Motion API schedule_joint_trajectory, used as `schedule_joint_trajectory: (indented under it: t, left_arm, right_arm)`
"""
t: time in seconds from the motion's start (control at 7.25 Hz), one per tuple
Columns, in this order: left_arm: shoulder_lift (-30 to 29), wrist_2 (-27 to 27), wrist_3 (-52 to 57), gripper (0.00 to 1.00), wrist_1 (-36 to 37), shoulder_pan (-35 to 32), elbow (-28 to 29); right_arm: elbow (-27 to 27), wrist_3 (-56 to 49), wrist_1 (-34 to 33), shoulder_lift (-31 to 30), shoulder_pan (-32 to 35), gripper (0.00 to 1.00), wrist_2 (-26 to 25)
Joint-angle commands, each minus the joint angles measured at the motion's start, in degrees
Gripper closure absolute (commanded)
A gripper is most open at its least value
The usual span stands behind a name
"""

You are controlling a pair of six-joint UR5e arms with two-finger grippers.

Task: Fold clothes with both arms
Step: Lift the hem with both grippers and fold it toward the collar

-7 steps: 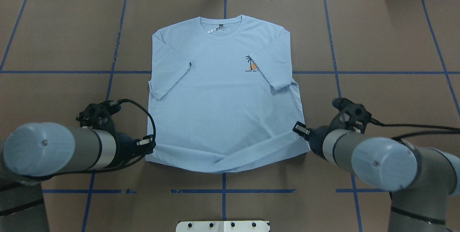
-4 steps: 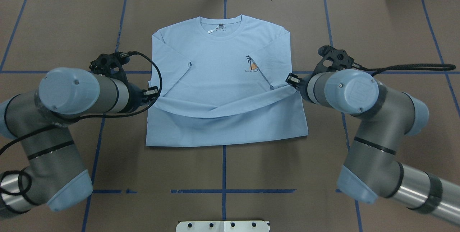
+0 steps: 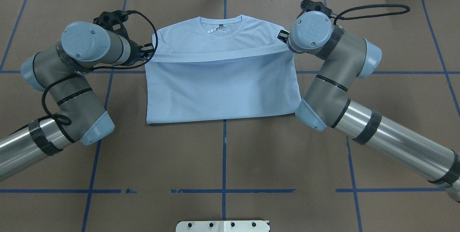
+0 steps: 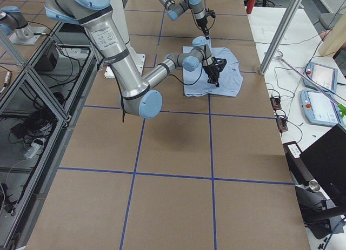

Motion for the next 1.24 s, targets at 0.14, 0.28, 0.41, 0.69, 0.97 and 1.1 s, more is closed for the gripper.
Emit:
schedule_joint_trajectory:
  t: [0.14,0.28,0.41,0.69,0.97,1.1]
  left_arm:
    - [-3.90,2.87,0.19,1.00,-2.99,-1.54,7.63]
    - [-5.40,2.87,0.19,1.00,-3.08,-1.63,9.13]
    - [-5.93,2.87,0.19,1.00,-4.90,-1.63,10.45]
    - [-6.38,3.83,0.19,1.00,-8.25,-1.63,13.44]
    - [-6.82,4.10,0.19,1.00,-8.26,-1.89,13.80]
    - [-6.82,4.10,0.19,1.00,-8.35,-1.98,13.89]
  right_arm:
    - [-9.56,-0.80,0.37,6.36,1.00,1.00,-0.09]
    - [-12.36,-0.71,4.73,6.81,1.00,1.00,-0.27]
    - [-13.18,-0.71,5.81,6.99,1.35,1.00,-0.09]
    - [-13.53,-0.97,5.82,7.07,2.05,1.00,0.00]
    - [-15.28,-2.03,5.82,8.21,2.32,1.00,0.00]
    - [-16.08,-2.12,5.82,8.22,2.32,1.00,0.00]
